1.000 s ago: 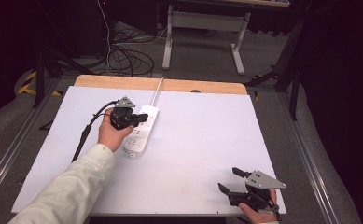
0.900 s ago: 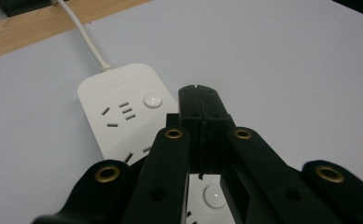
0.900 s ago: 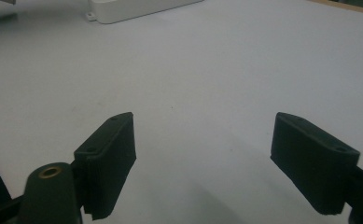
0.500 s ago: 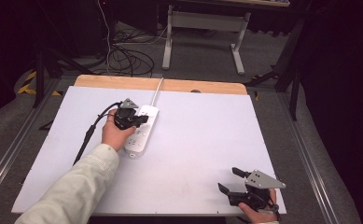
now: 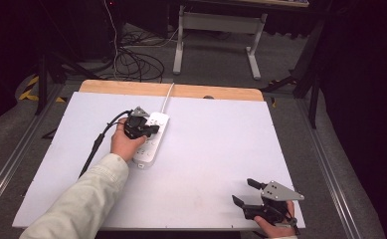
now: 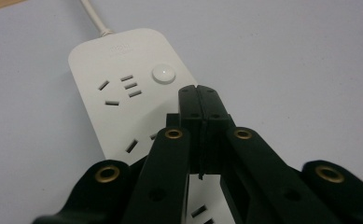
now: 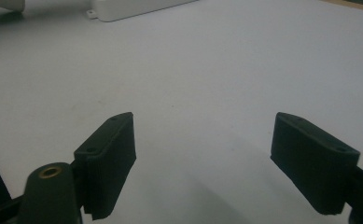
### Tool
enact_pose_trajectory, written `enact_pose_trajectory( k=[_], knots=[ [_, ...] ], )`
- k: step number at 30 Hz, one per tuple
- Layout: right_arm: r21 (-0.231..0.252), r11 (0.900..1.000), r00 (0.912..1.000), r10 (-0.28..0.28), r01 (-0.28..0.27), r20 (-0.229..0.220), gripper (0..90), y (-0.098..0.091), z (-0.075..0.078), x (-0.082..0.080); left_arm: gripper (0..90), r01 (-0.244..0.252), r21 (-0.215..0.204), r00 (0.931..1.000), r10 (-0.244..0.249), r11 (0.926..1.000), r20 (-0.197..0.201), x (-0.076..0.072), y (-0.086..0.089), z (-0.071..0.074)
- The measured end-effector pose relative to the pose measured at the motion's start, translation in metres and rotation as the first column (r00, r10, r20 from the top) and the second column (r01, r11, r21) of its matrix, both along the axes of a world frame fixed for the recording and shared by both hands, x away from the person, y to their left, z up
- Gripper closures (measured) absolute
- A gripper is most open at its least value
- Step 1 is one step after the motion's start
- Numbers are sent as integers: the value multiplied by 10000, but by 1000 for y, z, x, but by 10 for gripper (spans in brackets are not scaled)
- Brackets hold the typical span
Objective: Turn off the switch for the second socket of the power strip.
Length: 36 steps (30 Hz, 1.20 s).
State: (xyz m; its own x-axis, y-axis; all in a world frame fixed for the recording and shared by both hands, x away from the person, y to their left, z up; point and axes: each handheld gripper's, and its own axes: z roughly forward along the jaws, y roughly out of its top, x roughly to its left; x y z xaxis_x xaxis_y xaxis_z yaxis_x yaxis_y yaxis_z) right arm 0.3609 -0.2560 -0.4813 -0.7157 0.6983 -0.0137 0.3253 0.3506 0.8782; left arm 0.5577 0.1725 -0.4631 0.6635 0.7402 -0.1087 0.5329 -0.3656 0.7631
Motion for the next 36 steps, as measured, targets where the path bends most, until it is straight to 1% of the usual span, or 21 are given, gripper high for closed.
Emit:
enact_pose_trajectory(
  k=[7, 9, 14, 16, 17, 21, 22, 24, 29, 30, 31, 32, 34, 36],
  knots=[
    [-19, 10000, 10000, 11, -11, -28, 226, 0, 0, 0, 900, 58, -39, 10000, -57, 10000, 15, 0, -2, -2],
    [-26, 10000, 10000, 20, -20, -49, 226, 0, 0, 0, 900, 69, 126, 9999, -71, 9999, 142, 0, -3, -3],
    [-37, 10000, 10000, 47, -47, -44, 226, 1, -1, 1, 900, 77, 10, 10000, -77, 10000, 14, 1, -3, -4],
    [-58, 9999, 9999, 82, -83, -63, 226, 1, -1, 1, 900, 70, 81, 10000, -70, 9999, 33, 1, -4, -4],
    [-60, 10000, 9999, 76, -77, -95, 226, 1, -1, 1, 900, 49, 160, 9999, -51, 9999, 159, 1, -4, -5],
    [-39, 10000, 9999, 79, -79, -85, 225, 1, -1, 1, 900, 18, 162, 9999, -20, 9999, 126, 1, -4, -5],
    [-46, 10000, 9999, 72, -72, -87, 225, 0, -1, 1, 900, 7, 221, 9999, -10, 9998, 170, 1, -4, -5],
    [-47, 10000, 9999, 61, -61, -95, 225, 0, -1, 1, 900, -15, 157, 9999, 12, 9999, 137, 1, -4, -5],
    [-35, 10000, 9999, 46, -46, -104, 225, -1, -1, 1, 900, -54, 292, 9999, 50, 9996, 144, 0, -6, -4],
    [-35, 10000, 9999, 63, -63, -87, 225, -1, -1, 1, 900, -65, 398, 9998, 57, 9992, 216, -1, -7, -4],
    [-35, 10000, 9999, 63, -63, -87, 225, -1, -1, 1, 899, -65, 398, 9998, 57, 9992, 216, -1, -7, -4],
    [-36, 10000, 9999, 59, -59, -88, 225, 0, -1, 1, 899, -49, 473, 9995, 35, 9989, 308, -1, -7, -4],
    [-39, 10000, 9999, 41, -41, -103, 225, -1, -1, 1, 900, -129, 536, 9994, 112, 9985, 326, -3, -9, -4],
    [-45, 10000, 9999, 29, -29, -105, 225, -1, -1, 1, 900, -160, 492, 9994, 145, 9987, 302, -3, -9, -4]
  ],
)
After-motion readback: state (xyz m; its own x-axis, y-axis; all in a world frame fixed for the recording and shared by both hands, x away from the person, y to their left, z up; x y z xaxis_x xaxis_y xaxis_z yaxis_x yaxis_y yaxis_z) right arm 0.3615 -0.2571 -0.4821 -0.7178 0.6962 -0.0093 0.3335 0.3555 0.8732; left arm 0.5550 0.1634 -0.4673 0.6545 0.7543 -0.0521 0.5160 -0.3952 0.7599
